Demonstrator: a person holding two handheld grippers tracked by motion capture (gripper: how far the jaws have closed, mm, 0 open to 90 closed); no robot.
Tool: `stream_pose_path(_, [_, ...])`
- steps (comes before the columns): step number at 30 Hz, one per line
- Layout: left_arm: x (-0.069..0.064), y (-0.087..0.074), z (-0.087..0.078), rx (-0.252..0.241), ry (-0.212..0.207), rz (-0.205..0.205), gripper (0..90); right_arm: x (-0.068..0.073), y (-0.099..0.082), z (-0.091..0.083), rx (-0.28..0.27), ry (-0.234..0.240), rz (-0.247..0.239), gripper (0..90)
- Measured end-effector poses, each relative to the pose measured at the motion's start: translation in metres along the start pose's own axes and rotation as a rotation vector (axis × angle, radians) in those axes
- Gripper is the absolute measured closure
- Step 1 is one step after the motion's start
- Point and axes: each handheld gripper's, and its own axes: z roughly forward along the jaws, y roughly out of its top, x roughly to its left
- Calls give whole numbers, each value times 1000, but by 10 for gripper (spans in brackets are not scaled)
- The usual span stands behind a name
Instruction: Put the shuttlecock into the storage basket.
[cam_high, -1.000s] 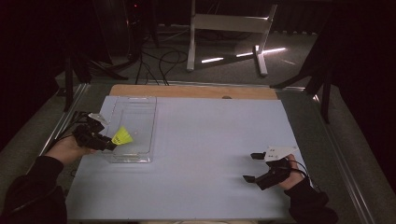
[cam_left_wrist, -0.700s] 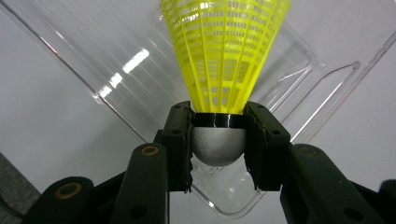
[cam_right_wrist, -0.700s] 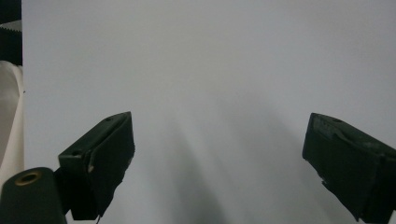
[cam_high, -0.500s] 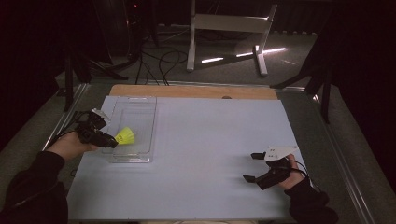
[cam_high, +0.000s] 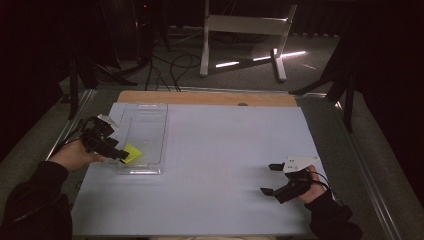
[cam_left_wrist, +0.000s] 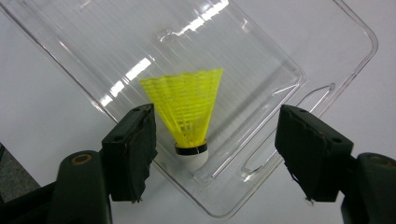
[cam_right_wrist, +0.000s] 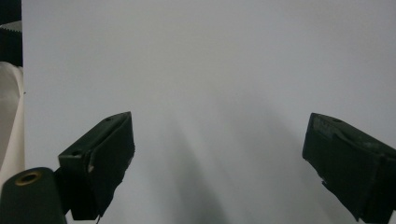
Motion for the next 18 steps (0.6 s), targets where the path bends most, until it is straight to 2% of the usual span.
stream_pose_path(4, [-1,1,0,-15,2,-11,221,0,0,0,0,1,0,92])
stream_pose_path(5, [-1,2,0,-21,-24,-20,171,0,0,0,-2,1,1,92])
stream_pose_path(7, [-1,3,-1,-31,-30,-31,155,0,0,0,-2,1,2,92])
stream_pose_path(8, [-2,4,0,-34,-34,-30,111,0,-1,0,-3,2,3,91])
stream_pose_path(9, [-2,4,0,-33,-51,-16,21,0,-1,0,-1,3,2,92])
stream_pose_path(10, [-2,4,0,-33,-51,-16,2,0,-1,0,-1,3,2,92])
stream_pose_path(11, [-6,6,-1,-43,-37,-5,2,1,-1,1,-1,4,3,92])
stream_pose_path(16, [-14,12,-2,-67,-24,30,2,1,-1,1,2,3,1,92])
stream_pose_path(18, [-17,14,-3,-74,-37,39,2,1,-1,1,-1,3,1,92])
